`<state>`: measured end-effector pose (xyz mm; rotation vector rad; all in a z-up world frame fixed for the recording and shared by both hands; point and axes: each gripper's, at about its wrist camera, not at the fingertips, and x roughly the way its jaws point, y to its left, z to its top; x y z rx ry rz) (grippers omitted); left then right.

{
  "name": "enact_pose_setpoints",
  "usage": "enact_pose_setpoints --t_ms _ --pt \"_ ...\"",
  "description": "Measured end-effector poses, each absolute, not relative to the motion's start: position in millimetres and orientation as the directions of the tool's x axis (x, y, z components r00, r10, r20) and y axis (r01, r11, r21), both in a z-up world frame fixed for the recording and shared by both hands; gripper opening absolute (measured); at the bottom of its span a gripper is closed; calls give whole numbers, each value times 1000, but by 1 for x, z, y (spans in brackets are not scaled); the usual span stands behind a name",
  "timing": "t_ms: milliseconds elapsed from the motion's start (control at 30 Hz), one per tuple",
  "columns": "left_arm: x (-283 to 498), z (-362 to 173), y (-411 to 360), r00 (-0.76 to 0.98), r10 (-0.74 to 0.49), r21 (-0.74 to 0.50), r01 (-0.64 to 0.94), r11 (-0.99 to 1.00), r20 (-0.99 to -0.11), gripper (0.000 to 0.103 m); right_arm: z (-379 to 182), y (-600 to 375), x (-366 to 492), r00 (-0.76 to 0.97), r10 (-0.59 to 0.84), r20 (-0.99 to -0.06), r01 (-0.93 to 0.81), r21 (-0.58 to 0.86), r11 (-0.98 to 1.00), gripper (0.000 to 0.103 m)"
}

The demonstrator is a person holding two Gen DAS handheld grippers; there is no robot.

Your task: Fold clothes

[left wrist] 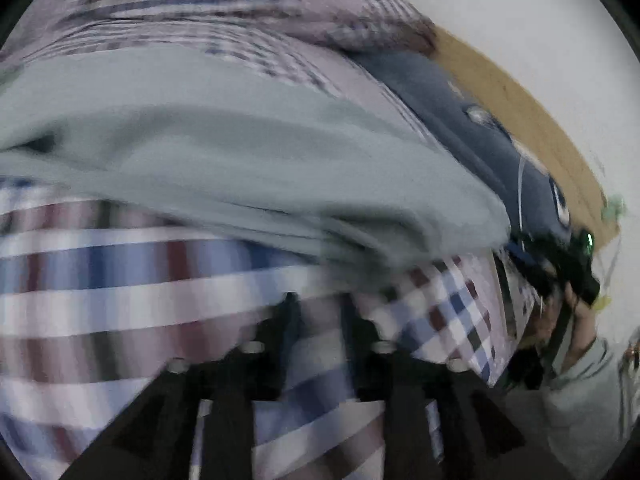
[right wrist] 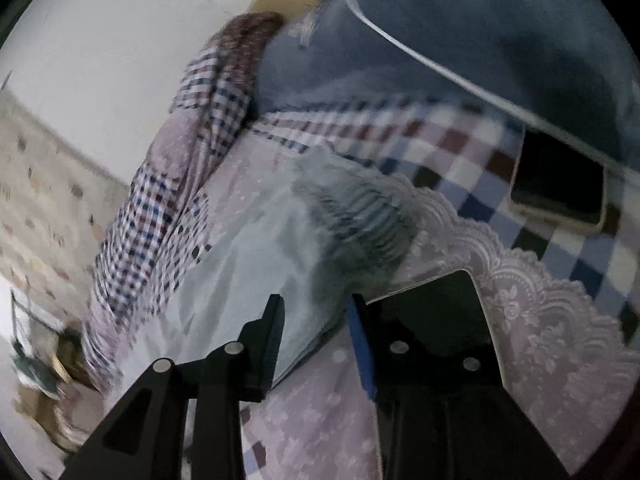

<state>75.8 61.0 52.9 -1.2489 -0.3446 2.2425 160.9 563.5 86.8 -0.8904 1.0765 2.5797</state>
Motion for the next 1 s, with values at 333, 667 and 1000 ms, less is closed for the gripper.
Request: enact_pose_setpoints --t_ms 333,667,1000 --pt "40 53 -193 -765 335 -655 146 -742 -550 73 123 398 148 -780 -172 -601 -43 327 -944 36" --pt "-45 4 -271 -809 469 -910 183 -373 -355 73 105 301 136 -730 -206 -652 95 201 -975 36" --pt "-87 -2 -300 -812 419 -875 212 -436 -405 41 80 253 122 -694 -119 -710 130 38 -991 36"
